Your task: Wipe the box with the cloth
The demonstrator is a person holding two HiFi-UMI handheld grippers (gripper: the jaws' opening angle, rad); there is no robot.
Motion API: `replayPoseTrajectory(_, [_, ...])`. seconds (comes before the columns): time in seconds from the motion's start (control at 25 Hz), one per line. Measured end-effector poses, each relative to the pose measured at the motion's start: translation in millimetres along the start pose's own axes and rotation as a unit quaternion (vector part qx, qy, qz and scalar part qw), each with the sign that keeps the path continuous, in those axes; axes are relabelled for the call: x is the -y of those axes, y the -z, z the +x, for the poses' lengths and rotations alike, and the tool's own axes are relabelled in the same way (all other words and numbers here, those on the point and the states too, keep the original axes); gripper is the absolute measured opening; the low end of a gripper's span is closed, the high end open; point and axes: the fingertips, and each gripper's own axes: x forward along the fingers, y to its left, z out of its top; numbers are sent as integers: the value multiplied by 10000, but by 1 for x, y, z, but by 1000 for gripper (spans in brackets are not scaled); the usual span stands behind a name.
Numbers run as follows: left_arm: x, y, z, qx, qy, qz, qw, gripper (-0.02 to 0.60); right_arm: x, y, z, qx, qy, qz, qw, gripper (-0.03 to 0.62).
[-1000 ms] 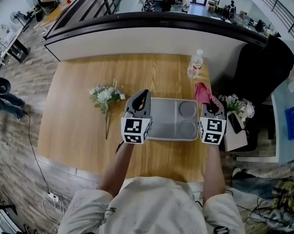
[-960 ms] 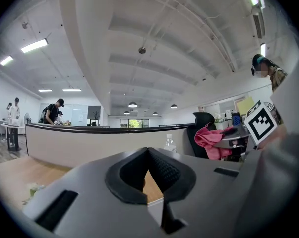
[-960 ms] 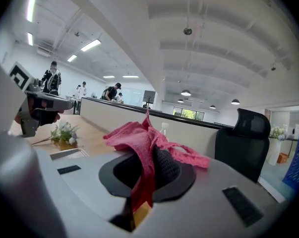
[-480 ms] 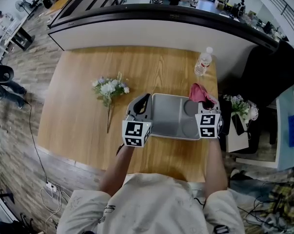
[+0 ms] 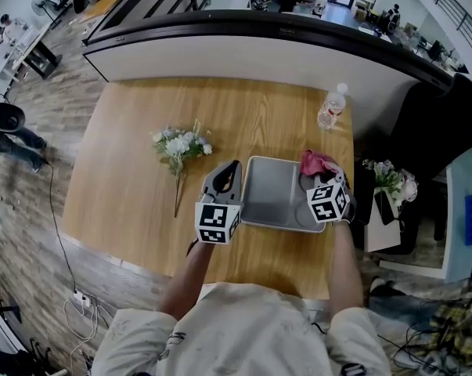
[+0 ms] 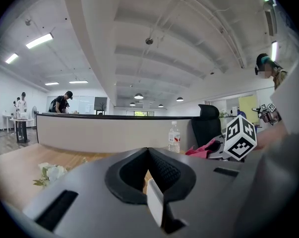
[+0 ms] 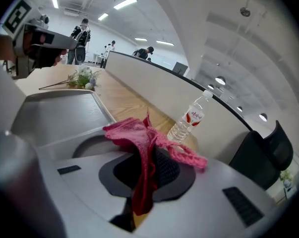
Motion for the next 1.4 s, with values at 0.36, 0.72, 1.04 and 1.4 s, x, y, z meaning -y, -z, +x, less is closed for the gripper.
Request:
replayPoseTrajectory(0.36, [0,2,1,8,-7,-48,10000,8,-3,1,3,-176,-262,-368,9988,54])
replayPoseTrajectory(0.72, [2,1,0,36,17,-68,10000,8,-9,4,-1,-274,-376,-550,9974,54])
replayPoseTrajectory(1.04, [9,-1,-1,54,77,-68,9999,8,-23,8,-12,-390,-619,-858,9936,54])
replayPoseTrajectory(1.4, [19,-7,-2,128,173,-19,9998,8,-42,14,-28,-510,-1026,-888,9894,54])
